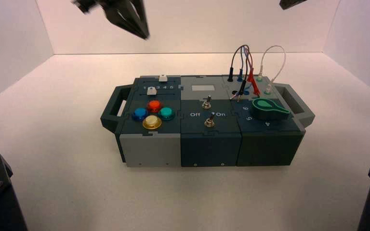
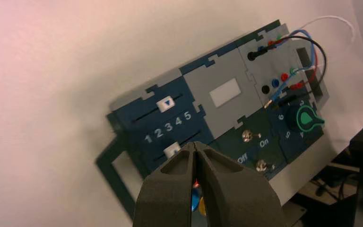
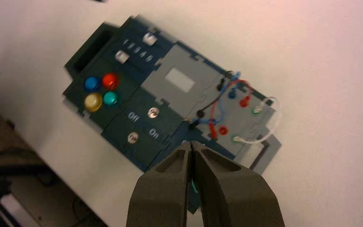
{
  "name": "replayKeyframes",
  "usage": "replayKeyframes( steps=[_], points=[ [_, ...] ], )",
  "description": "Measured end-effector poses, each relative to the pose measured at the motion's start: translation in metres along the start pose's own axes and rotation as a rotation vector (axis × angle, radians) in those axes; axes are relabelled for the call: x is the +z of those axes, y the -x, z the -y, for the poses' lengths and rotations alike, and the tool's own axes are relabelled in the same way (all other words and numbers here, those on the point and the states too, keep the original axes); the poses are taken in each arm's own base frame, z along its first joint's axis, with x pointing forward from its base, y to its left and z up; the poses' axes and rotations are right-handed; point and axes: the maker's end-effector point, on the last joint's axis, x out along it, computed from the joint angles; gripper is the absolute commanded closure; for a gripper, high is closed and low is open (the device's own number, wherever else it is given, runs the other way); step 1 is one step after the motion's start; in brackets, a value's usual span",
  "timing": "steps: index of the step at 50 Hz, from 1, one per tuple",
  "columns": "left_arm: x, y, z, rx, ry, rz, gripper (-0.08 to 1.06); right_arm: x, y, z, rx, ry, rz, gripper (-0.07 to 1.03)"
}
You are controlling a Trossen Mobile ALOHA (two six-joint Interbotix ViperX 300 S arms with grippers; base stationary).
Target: Move the top slider to position 2.
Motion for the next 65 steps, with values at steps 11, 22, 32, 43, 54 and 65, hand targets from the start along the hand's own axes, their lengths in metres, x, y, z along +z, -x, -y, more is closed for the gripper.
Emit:
replayKeyframes(
  steps=[11, 22, 32, 43, 54, 65],
  points=[
    [0.001, -0.035, -0.006, 0.027, 0.076, -0.024, 1.01, -0.007, -0.004, -0.014, 0.011, 0.14, -0.031, 0.98],
    [0.006, -0.055, -0.008, 0.037, 0.12, -0.047, 1.01, -0.014, -0.011, -0.002, -0.067, 0.257, -0.08, 0.98],
    [0.016, -0.067, -0.006, 0.035, 0.143, -0.053, 1.01, -0.012, -0.011, -0.003, -0.098, 0.355, -0.08, 0.98],
    [0.016, -0.079, -0.004, 0.035, 0.151, -0.077, 1.01, -0.014, -0.015, -0.026, -0.048, 0.46, -0.078, 0.98],
    [0.016, -0.088, -0.007, 0.039, 0.159, -0.094, 1.01, -0.016, -0.022, -0.04, -0.013, 0.519, -0.079, 0.98],
    [0.018, -0.089, -0.007, 0.04, 0.159, -0.093, 1.01, -0.014, -0.021, -0.045, -0.027, 0.613, -0.065, 0.98]
  ],
)
